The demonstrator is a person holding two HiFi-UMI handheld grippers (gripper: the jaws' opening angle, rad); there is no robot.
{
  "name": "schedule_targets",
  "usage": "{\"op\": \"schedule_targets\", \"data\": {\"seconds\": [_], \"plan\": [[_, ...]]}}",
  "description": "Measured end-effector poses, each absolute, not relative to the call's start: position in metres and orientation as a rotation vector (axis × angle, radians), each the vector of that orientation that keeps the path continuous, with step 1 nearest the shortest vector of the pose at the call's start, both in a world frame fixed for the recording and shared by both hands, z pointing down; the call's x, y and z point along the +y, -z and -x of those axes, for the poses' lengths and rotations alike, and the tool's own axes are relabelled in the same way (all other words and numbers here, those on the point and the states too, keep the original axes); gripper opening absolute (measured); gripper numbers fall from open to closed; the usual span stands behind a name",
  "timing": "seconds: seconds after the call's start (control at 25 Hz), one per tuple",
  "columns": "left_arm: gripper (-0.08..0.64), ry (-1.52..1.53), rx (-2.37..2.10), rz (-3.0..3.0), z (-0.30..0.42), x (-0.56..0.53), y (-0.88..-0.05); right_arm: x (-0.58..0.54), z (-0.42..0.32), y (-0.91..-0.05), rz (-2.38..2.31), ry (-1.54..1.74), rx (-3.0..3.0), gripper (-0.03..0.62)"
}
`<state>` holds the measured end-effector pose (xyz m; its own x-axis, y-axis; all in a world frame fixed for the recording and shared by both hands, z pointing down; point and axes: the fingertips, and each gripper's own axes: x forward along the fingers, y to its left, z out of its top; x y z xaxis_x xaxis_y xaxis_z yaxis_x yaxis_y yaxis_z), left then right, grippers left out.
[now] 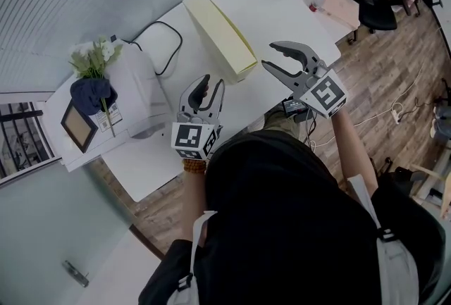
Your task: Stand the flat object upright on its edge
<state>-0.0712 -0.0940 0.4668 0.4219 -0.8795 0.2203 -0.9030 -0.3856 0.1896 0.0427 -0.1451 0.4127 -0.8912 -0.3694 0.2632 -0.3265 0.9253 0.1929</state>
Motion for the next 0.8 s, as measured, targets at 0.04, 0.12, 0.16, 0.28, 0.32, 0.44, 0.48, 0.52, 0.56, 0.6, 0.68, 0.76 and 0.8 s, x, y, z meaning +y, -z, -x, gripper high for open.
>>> {"op": "schedule_targets", "data": {"seconds": [0.04,0.12,0.16,0.28,0.32,0.44,0.48,0.52,0.56,0.6,0.68,0.76,0.8], "plan": [[0.133,-0.112,-1.562,-2.396,0.072,-0.093,-0.467,-0.147,-0.045,-0.413,-0.554,0.193,-2.791,0.149],[0.104,-0.105,-1.602,-2.39,0.074,-0.091,-0.466,-0.15,-0.049,-0.418,-0.615,0.204,-2.768,0.13],[0.088,-0.109,-1.626,-2.389,0.076,-0.09,-0.466,-0.151,-0.05,-0.422,-0.638,0.221,-2.747,0.122],[0.063,-0.149,-1.702,-2.387,0.079,-0.089,-0.467,-0.154,-0.052,-0.429,-0.69,0.218,-2.735,0.105],[0.057,-0.165,-1.725,-2.386,0.081,-0.089,-0.468,-0.155,-0.053,-0.43,-0.706,0.199,-2.74,0.099],[0.048,-0.185,-1.762,-2.363,0.083,-0.087,-0.471,-0.154,-0.056,-0.434,-0.733,0.161,-2.745,0.091],[0.046,-0.183,-1.764,-2.346,0.084,-0.087,-0.473,-0.154,-0.057,-0.437,-0.733,0.16,-2.746,0.087],[0.046,-0.183,-1.765,-2.327,0.086,-0.087,-0.476,-0.153,-0.058,-0.439,-0.733,0.158,-2.744,0.086],[0.044,-0.184,-1.767,-2.312,0.087,-0.087,-0.478,-0.153,-0.059,-0.44,-0.733,0.154,-2.742,0.085],[0.044,-0.187,-1.77,-2.302,0.087,-0.087,-0.48,-0.152,-0.06,-0.442,-0.735,0.149,-2.74,0.083],[0.043,-0.191,-1.773,-2.289,0.088,-0.086,-0.484,-0.152,-0.063,-0.444,-0.742,0.141,-2.735,0.083],[0.041,-0.183,-1.77,-2.277,0.088,-0.085,-0.485,-0.152,-0.067,-0.446,-0.753,0.136,-2.728,0.081],[0.041,-0.175,-1.767,-2.271,0.087,-0.085,-0.486,-0.153,-0.07,-0.447,-0.76,0.134,-2.723,0.081]]}}
